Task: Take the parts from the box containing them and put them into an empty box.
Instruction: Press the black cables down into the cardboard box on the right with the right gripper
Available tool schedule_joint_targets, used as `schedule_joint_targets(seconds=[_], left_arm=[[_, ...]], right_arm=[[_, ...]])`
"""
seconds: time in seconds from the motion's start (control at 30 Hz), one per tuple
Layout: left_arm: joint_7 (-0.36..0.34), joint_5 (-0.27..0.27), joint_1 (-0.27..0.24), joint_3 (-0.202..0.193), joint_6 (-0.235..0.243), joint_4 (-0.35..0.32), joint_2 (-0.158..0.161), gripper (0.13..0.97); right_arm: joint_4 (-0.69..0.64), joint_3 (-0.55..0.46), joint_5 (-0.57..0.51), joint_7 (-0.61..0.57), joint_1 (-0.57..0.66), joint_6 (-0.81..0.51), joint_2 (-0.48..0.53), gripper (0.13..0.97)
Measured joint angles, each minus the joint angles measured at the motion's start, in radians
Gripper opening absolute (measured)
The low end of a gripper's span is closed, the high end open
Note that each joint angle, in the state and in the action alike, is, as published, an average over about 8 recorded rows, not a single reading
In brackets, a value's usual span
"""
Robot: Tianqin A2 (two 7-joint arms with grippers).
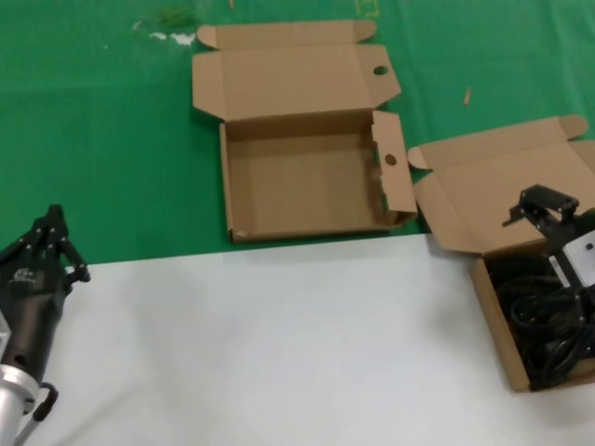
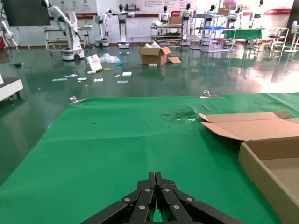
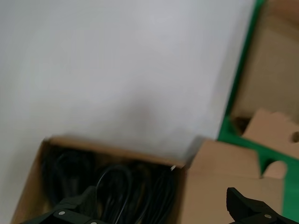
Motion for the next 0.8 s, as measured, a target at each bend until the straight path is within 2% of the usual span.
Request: schedule_joint_targets(seconds=[0.13,0.27,0.57,0.8], left_arm=[[0.000,0.000,0.000,0.000,0.000,0.000,0.000,0.159],[0.000,0.000,0.000,0.000,0.000,0.000,0.000,0.146],[0.000,0.000,0.000,0.000,0.000,0.000,0.000,0.140],[0.000,0.000,0.000,0.000,0.000,0.000,0.000,0.140]], right_arm=[[-0.071,0.013,-0.048,-0.051,0.035,-0.109,-0.053,0.966],[-0.136,0.034,-0.100,-0.072,0.035,-0.153,-0.099,0.966],[-0.240,0.105,-0.165,-0.086,-0.034,-0.149,-0.162,0.939],[-0.283,0.157,-0.188,-0.106,-0.084,-0.127,-0.176,0.858]])
